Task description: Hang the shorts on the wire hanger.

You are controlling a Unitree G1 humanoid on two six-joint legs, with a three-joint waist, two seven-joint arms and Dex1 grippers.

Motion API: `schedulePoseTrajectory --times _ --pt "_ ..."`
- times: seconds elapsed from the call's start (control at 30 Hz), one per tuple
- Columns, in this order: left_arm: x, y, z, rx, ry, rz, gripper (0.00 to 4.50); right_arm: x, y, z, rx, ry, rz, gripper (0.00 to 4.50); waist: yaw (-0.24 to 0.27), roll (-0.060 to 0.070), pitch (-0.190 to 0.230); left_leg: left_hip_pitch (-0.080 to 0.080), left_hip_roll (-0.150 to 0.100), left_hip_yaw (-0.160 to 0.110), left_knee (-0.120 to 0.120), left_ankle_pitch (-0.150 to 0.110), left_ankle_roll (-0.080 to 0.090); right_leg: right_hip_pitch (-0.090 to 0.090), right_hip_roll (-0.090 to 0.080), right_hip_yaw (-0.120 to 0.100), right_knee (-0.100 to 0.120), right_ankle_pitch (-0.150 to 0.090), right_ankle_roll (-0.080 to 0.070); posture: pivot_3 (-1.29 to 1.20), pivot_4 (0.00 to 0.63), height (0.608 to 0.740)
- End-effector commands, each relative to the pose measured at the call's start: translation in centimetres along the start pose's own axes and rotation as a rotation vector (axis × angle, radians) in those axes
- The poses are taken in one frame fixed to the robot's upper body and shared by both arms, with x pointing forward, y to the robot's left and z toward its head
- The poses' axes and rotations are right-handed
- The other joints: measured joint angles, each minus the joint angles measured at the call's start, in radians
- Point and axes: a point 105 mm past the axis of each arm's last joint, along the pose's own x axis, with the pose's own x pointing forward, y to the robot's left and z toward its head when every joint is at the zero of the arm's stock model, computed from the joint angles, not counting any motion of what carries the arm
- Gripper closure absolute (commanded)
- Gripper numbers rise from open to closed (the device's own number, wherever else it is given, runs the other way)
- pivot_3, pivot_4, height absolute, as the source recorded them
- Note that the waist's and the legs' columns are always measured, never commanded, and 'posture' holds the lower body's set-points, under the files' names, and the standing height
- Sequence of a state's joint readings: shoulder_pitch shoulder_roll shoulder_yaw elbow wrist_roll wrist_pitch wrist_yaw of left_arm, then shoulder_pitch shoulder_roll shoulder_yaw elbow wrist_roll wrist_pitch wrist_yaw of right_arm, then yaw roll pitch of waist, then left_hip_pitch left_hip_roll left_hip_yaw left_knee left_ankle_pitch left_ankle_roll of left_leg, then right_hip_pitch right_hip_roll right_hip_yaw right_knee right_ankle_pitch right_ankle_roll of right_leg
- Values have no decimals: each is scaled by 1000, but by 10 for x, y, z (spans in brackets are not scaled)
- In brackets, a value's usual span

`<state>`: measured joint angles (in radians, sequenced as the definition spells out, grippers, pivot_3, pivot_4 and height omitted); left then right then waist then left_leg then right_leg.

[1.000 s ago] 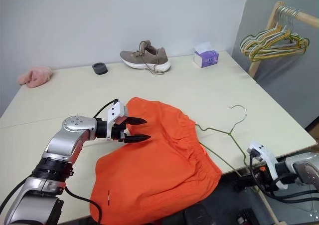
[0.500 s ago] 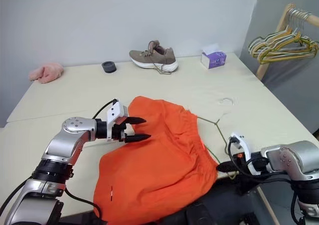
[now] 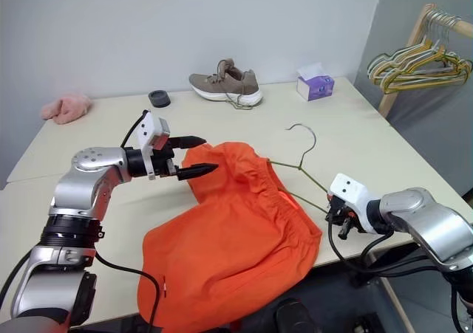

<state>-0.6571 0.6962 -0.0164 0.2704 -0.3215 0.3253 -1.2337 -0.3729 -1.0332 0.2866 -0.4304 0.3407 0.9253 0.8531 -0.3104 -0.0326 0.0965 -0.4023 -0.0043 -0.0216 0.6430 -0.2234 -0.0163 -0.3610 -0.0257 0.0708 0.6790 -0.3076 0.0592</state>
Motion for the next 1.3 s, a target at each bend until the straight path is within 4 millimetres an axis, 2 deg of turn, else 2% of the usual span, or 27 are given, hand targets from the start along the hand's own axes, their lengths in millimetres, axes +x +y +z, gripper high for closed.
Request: schedulePoseTrajectory --times 0.03,0.2,0.33,0.5,0.7,0.8,1.17,1.23,1.3 --pt "-1 -7 21 135 18 -88 54 -6 -5 15 -159 -25 -29 4500 2 0 0 0 0 0 0 0 0 0 0 0 0 0 0 -306 32 740" --pt "10 -12 20 233 58 -140 54 -5 -2 24 -234 -43 -18 4500 4 0 0 0 0 0 1 0 0 1 -3 0 1 0 0 -306 32 740" --pt "23 -25 14 247 68 -219 54 -3 2 34 -299 -60 -9 4500 4 0 0 0 0 -1 1 0 0 1 -4 0 1 0 0 -316 33 740" --pt "27 -36 1 255 116 -292 54 -3 4 47 -356 -89 -10 4500 -2 1 0 0 0 -1 1 0 0 0 -4 0 1 0 0 -322 38 740" --pt "28 -37 -13 276 173 -310 54 -4 11 63 -402 -154 4 4500 0 1 0 0 0 -1 1 0 0 0 -4 0 1 0 0 -323 40 740" --pt "28 -35 -14 271 168 -303 629 -4 13 66 -417 -167 12 4500 1 1 0 0 0 -1 2 0 0 0 -4 0 1 0 0 -324 41 740" --pt "31 -38 -7 246 134 -312 4049 -3 19 68 -499 -166 48 4500 0 1 0 0 0 -2 2 0 0 1 -5 0 2 0 -1 -324 41 740" --pt "31 -40 -8 242 136 -321 4375 -3 20 68 -523 -158 61 4500 0 1 0 0 -1 -2 2 0 0 1 -5 0 2 1 -1 -323 41 740" --pt "30 -42 -9 238 139 -330 4387 -4 19 68 -534 -152 72 4500 0 1 0 0 -1 -2 2 0 0 1 -5 -1 2 2 -4 -323 41 740"
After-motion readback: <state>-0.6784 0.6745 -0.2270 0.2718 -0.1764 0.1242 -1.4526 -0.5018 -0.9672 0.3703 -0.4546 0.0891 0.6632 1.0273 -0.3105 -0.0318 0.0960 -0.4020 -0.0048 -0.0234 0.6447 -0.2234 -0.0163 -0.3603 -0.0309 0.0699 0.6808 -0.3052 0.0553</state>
